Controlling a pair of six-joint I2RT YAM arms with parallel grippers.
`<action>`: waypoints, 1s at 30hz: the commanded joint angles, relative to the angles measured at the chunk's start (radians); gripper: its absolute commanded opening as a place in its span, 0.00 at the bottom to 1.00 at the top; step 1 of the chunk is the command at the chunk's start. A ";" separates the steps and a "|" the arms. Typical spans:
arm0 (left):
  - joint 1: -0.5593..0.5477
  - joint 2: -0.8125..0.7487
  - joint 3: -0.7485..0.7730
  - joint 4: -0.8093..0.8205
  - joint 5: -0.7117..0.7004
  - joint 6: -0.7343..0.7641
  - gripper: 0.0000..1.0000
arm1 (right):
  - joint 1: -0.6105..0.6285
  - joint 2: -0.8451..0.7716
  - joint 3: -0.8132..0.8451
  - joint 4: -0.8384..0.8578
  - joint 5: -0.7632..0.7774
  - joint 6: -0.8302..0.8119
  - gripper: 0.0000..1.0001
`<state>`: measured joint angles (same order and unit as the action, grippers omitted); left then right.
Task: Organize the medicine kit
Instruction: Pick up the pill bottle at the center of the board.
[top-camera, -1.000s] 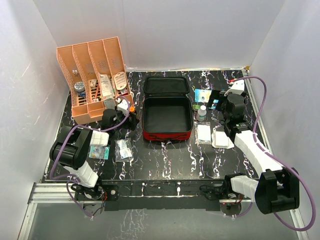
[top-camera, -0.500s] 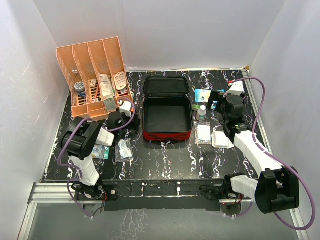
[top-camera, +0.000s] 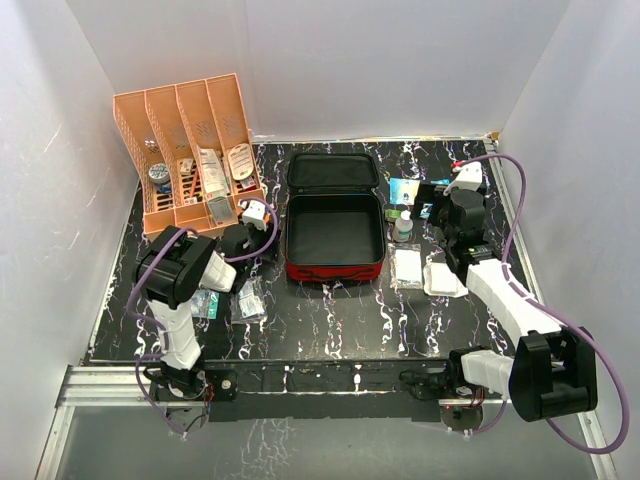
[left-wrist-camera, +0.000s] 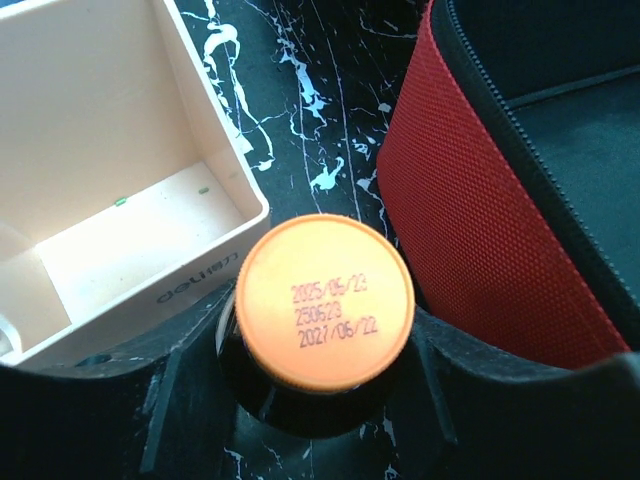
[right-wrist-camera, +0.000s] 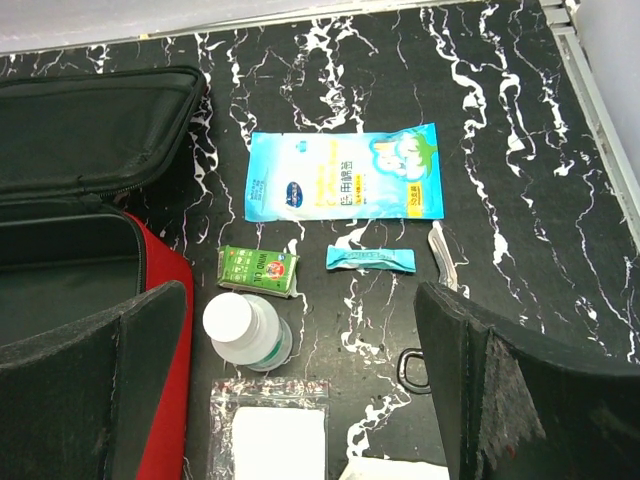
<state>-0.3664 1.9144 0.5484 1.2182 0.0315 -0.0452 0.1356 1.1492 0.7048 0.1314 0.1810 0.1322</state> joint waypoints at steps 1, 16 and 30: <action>-0.009 0.033 0.020 0.119 -0.033 0.000 0.49 | 0.004 0.011 -0.010 0.069 -0.022 -0.008 0.98; -0.010 -0.196 0.039 -0.181 0.068 0.012 0.04 | 0.004 -0.007 -0.040 0.073 -0.001 0.018 0.98; -0.011 -0.457 0.566 -1.356 0.559 0.092 0.00 | 0.004 0.064 0.069 -0.011 0.063 0.079 0.98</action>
<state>-0.3706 1.4586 0.9607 0.2306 0.3618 0.0044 0.1360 1.1870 0.6971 0.1230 0.1860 0.1707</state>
